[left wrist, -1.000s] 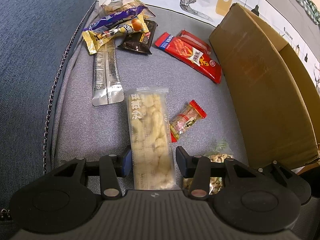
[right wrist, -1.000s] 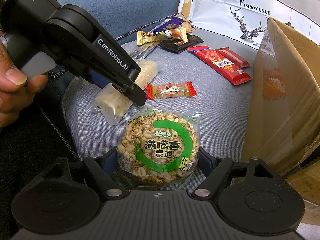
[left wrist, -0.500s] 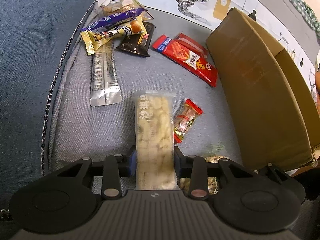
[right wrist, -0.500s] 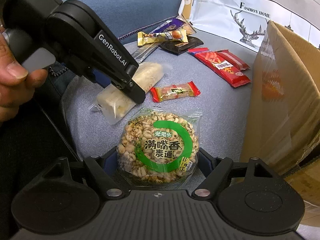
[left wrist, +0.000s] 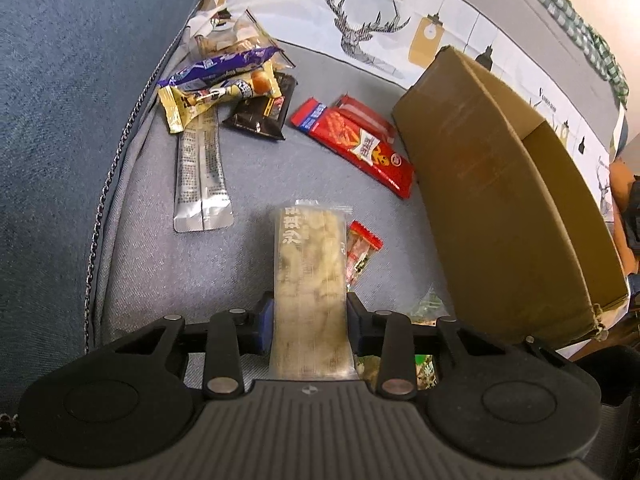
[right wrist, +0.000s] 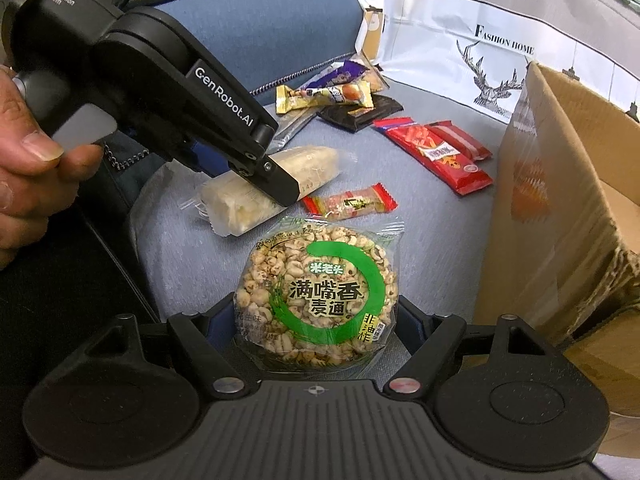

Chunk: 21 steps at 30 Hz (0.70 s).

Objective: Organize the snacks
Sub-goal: 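Close the left gripper on the rice-cracker bar while the right gripper grasps the peanut cake, then carry both packs over the box and open both grippers to drop them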

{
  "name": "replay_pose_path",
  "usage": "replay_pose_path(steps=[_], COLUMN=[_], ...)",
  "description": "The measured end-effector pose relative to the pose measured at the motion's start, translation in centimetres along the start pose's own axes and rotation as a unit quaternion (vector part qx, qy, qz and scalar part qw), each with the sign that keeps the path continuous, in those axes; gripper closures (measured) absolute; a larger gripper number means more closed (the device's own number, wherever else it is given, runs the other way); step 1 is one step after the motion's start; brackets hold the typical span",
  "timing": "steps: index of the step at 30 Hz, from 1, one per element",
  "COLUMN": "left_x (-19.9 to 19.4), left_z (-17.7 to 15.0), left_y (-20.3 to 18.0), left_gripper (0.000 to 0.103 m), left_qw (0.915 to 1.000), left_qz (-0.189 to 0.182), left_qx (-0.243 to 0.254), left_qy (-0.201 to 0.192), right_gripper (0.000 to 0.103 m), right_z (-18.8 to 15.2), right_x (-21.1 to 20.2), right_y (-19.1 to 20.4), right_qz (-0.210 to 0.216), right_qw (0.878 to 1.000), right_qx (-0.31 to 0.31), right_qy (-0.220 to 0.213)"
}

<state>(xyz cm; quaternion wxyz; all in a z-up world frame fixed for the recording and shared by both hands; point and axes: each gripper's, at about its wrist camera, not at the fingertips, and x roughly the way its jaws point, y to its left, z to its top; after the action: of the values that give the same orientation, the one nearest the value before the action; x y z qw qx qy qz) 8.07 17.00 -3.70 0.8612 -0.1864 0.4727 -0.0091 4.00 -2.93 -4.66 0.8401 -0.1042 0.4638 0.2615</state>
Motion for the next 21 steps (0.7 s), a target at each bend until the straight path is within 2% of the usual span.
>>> replay_pose_path(steps=[11,21], left_x=[-2.0,-3.5], left_z=[-0.1,-0.3], left_y=[0.9,1.0], left_gripper=[0.064,0.064], left_qw=[0.9978,0.9937], left_qz=[-0.019,-0.017], left_qx=[-0.024,-0.03], left_qy=[-0.059,-0.107], right_gripper=[0.022,0.022], right_z=[0.5,2.1], right_x=[-1.8,-3.8], right_y=[0.5,0.4], right_qz=[0.001,0.009], right_qw=[0.999,0.996], right_qx=[-0.009,0.003], right_qy=[-0.035,-0.085])
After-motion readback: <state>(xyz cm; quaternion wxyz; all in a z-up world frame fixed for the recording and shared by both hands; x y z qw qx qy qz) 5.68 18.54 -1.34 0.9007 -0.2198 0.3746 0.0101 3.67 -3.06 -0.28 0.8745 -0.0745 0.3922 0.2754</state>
